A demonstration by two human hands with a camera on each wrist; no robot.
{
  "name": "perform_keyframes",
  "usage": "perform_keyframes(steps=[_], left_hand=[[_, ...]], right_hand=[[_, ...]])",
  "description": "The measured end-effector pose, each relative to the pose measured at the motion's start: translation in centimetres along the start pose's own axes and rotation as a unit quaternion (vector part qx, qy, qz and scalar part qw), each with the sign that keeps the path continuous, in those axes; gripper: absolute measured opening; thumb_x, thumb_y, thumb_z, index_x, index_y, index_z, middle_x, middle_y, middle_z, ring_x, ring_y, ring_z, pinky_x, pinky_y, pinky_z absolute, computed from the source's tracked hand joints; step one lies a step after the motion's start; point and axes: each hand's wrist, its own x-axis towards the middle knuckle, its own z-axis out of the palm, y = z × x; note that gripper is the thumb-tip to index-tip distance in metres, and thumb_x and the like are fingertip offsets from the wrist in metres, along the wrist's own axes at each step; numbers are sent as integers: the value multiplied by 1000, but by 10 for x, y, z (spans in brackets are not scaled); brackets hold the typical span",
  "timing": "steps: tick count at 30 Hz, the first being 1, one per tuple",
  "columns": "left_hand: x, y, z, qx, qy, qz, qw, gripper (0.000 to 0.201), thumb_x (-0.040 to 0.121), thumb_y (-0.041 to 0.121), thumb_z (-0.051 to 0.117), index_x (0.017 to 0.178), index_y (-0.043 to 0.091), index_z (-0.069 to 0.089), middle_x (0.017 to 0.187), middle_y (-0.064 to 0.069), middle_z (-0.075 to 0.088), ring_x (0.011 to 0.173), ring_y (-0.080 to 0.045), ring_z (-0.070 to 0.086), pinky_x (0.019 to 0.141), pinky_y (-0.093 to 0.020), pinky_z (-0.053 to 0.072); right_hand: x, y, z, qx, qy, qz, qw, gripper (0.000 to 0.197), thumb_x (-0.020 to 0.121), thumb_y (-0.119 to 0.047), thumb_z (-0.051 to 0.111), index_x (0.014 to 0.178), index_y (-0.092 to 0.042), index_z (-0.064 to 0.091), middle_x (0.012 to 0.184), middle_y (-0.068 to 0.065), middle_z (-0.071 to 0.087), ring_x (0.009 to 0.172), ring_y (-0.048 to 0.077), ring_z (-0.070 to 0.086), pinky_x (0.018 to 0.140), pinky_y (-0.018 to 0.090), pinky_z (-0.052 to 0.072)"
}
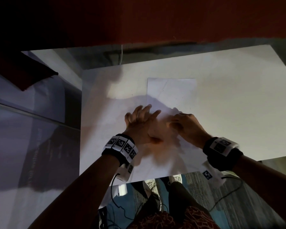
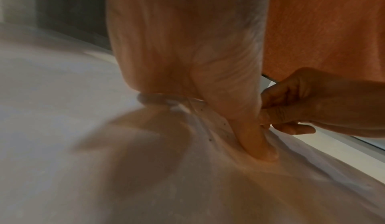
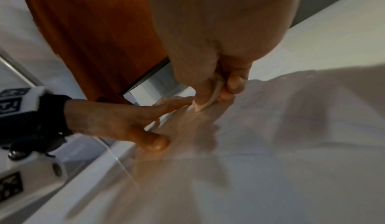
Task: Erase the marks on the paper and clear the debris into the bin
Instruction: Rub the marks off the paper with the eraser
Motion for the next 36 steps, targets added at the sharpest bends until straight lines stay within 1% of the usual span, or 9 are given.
perform_keyframes(steps=[4,9,12,16,19,23,27,31,36], left_hand=[[1,0,1,7,-9,0,1000,124,64,87,68,159,49,-3,166,10,-20,153,-28,-22,119,-60,5],[0,0,-1,10,-7,-3,1000,125,63,88,68,157,52,-5,165,12,-21,153,-28,-21,118,-58,4],[0,3,-3,7,-12,-2,1000,127,63,85,71,159,49,-4,166,10,-22,152,-28,-22,118,-58,5],[2,15,1,15,3,-24,1000,117,70,89,60,159,43,-1,167,5,-16,151,-33,-17,114,-69,5],[3,22,4,-6,14,-34,999,114,73,88,58,160,41,2,167,5,-12,151,-34,-15,112,-76,1],[2,21,3,-16,13,-38,999,121,66,91,61,160,42,2,166,7,-13,151,-32,-15,113,-76,0],[2,19,3,-3,-4,-33,999,129,62,91,64,159,41,-4,165,7,-18,150,-31,-19,112,-76,-4],[2,19,5,-15,11,-36,999,128,61,94,62,159,44,-2,166,7,-15,151,-31,-17,113,-75,-1],[4,18,5,-1,-5,-34,999,130,61,93,63,158,43,-6,165,8,-20,151,-32,-19,112,-76,-2]], right_hand=[[13,-14,9,-22,-17,-26,999,16,88,-22,58,88,-22,74,92,-2,73,83,18,67,74,30,52],[22,-5,-10,1,-1,5,1000,35,94,-36,57,67,-15,57,69,0,58,64,20,53,62,33,43],[15,-10,5,-16,-56,19,998,27,88,-38,49,75,-17,61,76,0,64,71,18,61,65,36,50],[12,-7,7,28,-27,65,997,28,89,-31,60,70,-11,60,67,4,59,60,19,55,59,37,48],[7,-9,11,35,-6,41,999,28,88,-28,62,67,-10,58,65,4,57,59,21,55,57,38,46],[-7,-13,15,9,-30,-69,997,33,88,-40,52,79,-15,71,74,0,66,66,16,60,61,31,46],[15,9,13,-16,-6,14,1000,40,87,-46,44,80,-17,70,81,0,68,70,17,62,65,37,50],[-15,-5,22,-8,-30,-64,997,27,88,-30,52,84,-14,74,78,3,68,68,19,60,63,34,46],[16,3,10,-19,8,-4,1000,33,86,-36,45,78,-18,72,77,1,69,68,21,63,62,33,48]])
